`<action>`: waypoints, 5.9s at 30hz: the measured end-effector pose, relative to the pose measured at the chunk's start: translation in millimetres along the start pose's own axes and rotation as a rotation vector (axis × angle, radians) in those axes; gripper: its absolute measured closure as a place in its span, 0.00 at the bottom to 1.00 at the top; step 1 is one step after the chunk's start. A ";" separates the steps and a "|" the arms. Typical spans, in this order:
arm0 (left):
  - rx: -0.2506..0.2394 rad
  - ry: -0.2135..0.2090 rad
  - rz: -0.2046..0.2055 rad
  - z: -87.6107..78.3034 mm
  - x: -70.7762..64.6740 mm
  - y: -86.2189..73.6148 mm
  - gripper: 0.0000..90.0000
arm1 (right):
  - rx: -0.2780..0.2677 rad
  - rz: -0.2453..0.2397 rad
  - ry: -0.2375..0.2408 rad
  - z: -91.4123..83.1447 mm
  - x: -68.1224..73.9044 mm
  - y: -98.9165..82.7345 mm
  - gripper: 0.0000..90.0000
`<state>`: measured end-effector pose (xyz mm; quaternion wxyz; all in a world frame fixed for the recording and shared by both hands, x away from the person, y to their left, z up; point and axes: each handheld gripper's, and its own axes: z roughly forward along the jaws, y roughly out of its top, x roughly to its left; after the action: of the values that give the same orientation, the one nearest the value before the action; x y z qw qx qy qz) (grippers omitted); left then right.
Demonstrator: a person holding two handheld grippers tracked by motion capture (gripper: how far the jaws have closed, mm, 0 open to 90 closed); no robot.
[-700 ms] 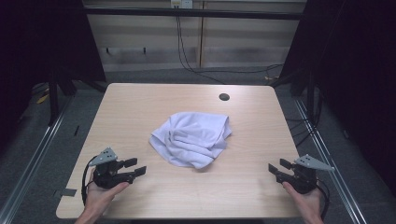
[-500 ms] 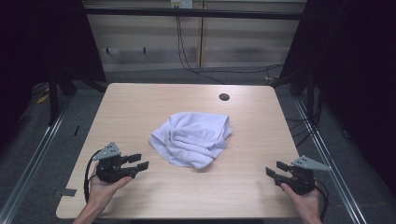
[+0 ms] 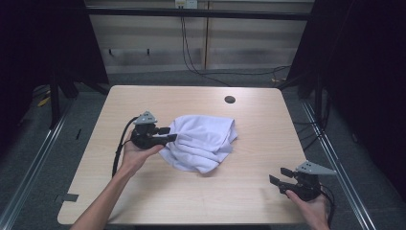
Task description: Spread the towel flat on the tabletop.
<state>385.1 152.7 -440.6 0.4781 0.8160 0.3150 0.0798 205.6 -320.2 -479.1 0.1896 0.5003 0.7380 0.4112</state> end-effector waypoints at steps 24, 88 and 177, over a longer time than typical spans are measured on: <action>0.196 -0.044 0.006 -32.5 -24.1 -85.5 0.89 | 0.083 -0.046 0.092 12.0 25.1 3.8 0.42; 0.104 -0.263 -0.045 2.6 -40.9 -53.4 0.80 | 0.070 -0.316 0.347 142.7 122.3 72.8 0.57; 0.113 -0.137 -0.104 -37.6 -24.5 -89.1 0.88 | 0.011 -0.061 0.168 39.4 17.3 56.0 0.64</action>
<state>310.6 196.4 -490.4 0.4551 0.8279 0.3273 -0.0189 258.1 -279.3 -455.5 0.1369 0.4424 0.7684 0.4417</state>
